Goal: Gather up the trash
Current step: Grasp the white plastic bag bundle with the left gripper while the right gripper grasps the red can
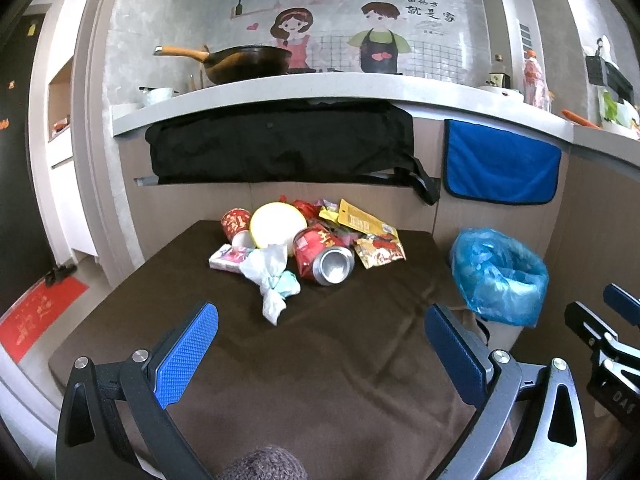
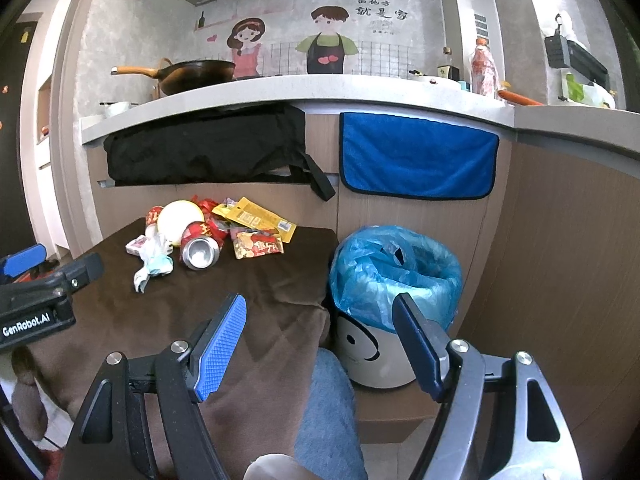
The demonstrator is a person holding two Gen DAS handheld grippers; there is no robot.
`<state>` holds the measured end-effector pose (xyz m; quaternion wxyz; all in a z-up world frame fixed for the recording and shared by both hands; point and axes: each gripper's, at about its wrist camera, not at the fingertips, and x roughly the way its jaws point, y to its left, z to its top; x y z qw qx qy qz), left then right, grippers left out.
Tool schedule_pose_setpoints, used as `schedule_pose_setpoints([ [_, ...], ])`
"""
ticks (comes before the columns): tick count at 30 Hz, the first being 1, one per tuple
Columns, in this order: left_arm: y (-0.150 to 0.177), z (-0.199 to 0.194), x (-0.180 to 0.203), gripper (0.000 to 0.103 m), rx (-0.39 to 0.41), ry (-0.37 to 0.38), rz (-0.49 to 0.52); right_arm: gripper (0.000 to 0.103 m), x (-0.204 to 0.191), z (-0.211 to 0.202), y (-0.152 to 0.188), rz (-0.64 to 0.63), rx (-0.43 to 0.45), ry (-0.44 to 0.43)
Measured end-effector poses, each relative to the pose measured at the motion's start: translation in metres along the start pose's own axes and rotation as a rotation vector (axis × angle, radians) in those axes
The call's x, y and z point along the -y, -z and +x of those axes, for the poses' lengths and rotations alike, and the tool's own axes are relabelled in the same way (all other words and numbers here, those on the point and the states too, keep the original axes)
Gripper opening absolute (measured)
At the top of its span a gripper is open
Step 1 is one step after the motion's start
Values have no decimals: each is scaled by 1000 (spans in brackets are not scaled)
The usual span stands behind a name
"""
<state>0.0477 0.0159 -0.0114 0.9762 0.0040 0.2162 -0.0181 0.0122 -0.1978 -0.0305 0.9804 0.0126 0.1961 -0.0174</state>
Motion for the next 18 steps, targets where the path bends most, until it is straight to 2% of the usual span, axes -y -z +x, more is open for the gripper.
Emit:
schedule_pose_setpoints([
  [6,-17,40,-16,102,-28,12,-12,73,-6,30,-16,-34,-17,5],
  [18,-41,140,-65,102,-135,4,-36,73,-40,131,-63,-101,-95,-58],
])
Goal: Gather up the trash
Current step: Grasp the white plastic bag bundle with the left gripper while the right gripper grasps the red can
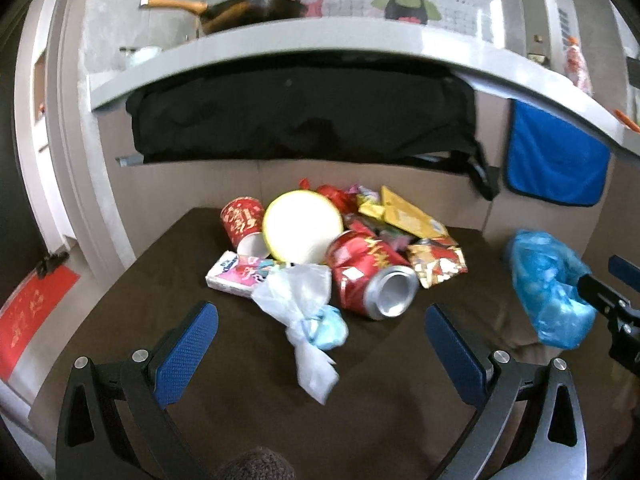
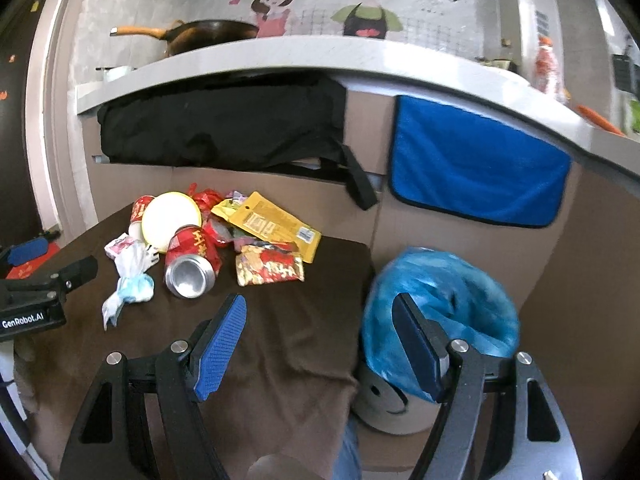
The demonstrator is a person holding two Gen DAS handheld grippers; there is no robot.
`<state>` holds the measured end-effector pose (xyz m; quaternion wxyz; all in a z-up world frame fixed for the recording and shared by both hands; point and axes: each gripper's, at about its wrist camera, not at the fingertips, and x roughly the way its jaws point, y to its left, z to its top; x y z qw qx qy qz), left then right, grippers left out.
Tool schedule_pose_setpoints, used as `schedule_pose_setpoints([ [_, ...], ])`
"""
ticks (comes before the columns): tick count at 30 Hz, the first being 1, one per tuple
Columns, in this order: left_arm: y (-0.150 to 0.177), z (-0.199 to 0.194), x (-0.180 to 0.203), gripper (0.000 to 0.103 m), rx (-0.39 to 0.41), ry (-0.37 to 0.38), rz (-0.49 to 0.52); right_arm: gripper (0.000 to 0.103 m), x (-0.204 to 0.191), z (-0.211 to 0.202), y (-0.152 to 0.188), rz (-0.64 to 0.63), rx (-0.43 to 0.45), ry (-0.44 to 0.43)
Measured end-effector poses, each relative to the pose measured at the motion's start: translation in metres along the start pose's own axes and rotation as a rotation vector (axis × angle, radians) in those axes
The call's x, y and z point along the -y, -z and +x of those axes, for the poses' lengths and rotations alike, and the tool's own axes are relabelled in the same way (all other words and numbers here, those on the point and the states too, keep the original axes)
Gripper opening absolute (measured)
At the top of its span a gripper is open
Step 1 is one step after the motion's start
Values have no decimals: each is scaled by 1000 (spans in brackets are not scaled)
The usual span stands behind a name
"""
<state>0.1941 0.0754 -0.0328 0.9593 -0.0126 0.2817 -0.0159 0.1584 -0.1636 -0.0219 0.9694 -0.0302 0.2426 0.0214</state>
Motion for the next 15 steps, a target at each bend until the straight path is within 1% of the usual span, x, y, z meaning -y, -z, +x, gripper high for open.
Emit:
schedule_pose_setpoints([
  [4,-8,25,-32,102,-27,15,-50,73,-10,32,-14,-14,-16,-23],
  [6,-10,35,-47,102,-38,10,-54,73,-13,45,-19,-23,-31,-37],
  [9,-7,49,-64,102,-86,2,-64,73,-19,63,-22,-42,-44,-52],
  [11,-2,60,-75,102,-138,40,-112,73,-22,71,-23,-55,-43,-50],
  [13,3,70,-80,102,-187,104,-177,73,-25,79,-22,-61,-48,-52],
  [15,8,77,-78,101,-214,133,-203,73,-25,84,-20,-54,-60,-64],
])
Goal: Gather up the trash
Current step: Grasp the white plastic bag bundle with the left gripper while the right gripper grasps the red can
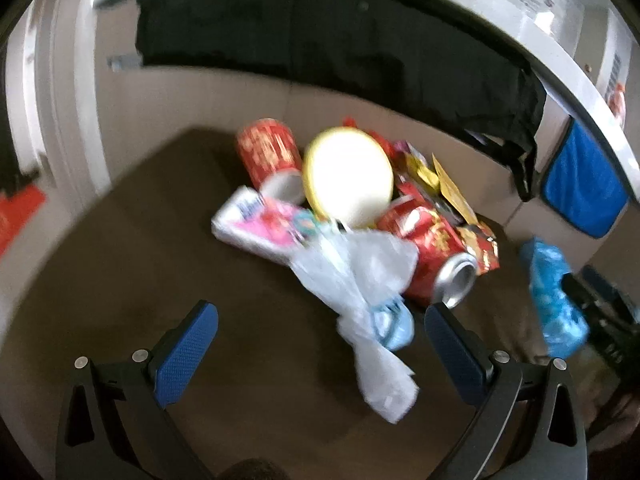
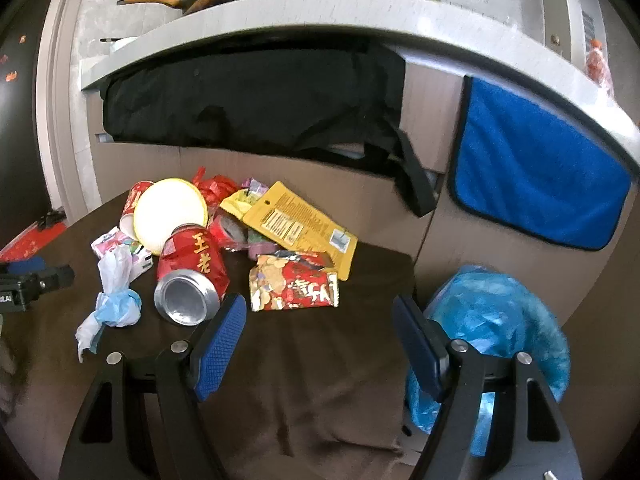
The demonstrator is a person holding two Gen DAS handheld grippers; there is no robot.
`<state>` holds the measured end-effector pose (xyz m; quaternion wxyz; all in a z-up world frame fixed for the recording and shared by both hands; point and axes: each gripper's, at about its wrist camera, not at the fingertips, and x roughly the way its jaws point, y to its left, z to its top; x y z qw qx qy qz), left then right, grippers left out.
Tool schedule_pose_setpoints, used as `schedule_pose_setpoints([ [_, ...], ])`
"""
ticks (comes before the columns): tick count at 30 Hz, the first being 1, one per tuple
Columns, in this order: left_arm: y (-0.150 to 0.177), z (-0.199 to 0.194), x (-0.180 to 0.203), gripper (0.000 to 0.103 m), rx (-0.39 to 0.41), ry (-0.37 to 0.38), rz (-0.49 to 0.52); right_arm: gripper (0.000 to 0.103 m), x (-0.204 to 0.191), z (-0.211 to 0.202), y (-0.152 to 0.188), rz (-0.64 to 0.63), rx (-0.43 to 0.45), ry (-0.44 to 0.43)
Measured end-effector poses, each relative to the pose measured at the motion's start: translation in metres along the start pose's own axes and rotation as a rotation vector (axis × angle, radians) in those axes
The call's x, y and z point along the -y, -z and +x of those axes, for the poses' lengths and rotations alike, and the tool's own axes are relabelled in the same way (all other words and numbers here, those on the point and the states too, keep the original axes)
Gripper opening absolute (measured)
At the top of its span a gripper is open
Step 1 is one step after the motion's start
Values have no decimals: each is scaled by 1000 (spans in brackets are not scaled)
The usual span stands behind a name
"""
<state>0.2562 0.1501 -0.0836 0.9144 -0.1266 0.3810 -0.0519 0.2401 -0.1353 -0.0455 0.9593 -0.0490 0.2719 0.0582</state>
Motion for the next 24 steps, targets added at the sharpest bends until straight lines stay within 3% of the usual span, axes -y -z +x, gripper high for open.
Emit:
schedule_pose_setpoints([
  [3,4,9,12,91,-5,-5,14,73,-1,3,5,-3,-14,-12],
  [13,10,47,33,82,-103,5,-10,73,14,-1,21,18,-26,-2],
  [15,9,52,35,58,-105,-12,-13,73,14,-2,23,19,-27,-5],
  [17,8,54,34,48,-110,5,-26,73,13,-3,21,13,-24,-16],
  [20,3,36,33,46,-56,62,-9,73,5,-3,16,-7,-23,-72],
  [24,-2,-1,29,46,54,10,27,73,-16,7,4,-45,-34,-174],
])
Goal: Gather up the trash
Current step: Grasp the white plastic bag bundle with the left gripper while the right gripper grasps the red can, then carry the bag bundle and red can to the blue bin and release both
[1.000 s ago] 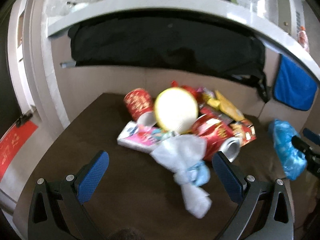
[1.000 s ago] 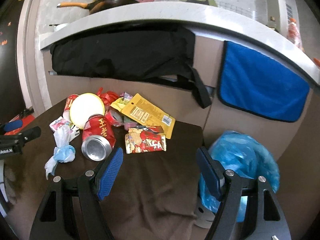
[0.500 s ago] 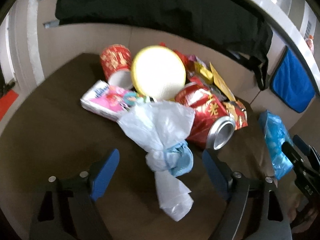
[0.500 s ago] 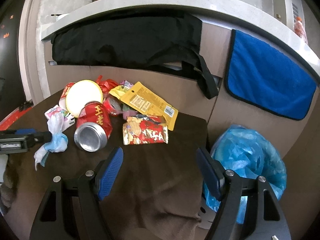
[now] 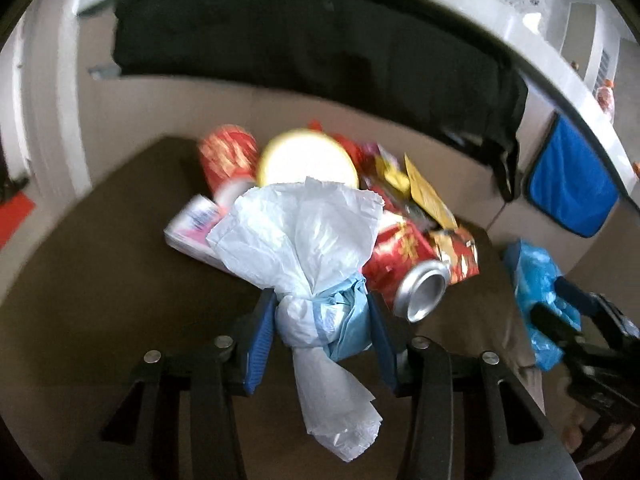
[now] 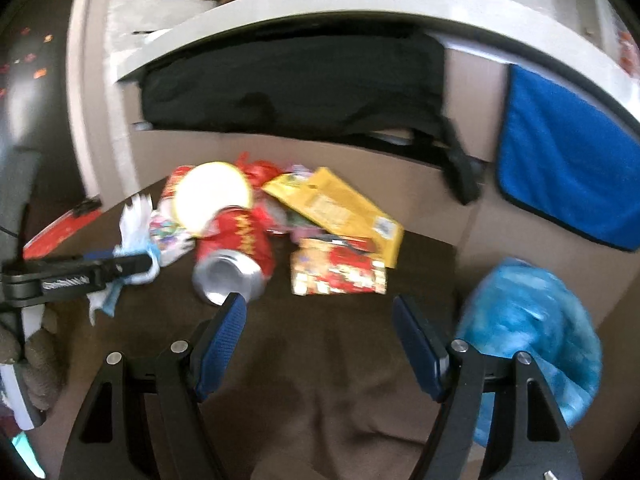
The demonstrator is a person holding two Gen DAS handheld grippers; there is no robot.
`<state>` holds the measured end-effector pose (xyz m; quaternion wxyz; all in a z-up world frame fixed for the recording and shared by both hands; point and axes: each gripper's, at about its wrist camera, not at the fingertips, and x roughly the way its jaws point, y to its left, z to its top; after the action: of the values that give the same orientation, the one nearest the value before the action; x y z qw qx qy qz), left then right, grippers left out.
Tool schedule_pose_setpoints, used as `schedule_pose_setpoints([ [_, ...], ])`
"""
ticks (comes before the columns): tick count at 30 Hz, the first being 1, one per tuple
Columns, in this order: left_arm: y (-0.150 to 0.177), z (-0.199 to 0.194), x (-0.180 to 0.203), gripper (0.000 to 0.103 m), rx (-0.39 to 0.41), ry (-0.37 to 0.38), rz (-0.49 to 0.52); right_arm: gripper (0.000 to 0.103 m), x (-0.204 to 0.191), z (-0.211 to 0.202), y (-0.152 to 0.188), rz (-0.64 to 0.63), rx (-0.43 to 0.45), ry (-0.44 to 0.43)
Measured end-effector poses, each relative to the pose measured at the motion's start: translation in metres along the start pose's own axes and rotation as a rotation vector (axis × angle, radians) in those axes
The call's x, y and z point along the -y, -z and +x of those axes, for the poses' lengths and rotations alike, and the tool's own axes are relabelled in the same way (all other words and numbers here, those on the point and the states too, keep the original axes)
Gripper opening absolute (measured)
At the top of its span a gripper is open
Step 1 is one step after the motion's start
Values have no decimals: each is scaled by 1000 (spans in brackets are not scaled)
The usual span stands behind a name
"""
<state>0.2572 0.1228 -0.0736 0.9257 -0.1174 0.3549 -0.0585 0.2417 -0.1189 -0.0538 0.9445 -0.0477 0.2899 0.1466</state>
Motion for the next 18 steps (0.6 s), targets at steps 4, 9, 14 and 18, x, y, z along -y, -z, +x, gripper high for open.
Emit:
schedule_pose_setpoints([
  [4,-3,-17,-10,46,26,-48,-10,73,-23,25,-14,-44,-27,-52],
  [9,0,-20,-28,46,33,-66,-48,73,-37,57,-28,10,-89,-122],
  [14,4,-13,-40,46,18,-52,-74,73,-39,91,-32,107,-156,-108],
  [18,5,-9,-46,46,16,-44,-94,73,-37,106,-31,160,-180,-112],
])
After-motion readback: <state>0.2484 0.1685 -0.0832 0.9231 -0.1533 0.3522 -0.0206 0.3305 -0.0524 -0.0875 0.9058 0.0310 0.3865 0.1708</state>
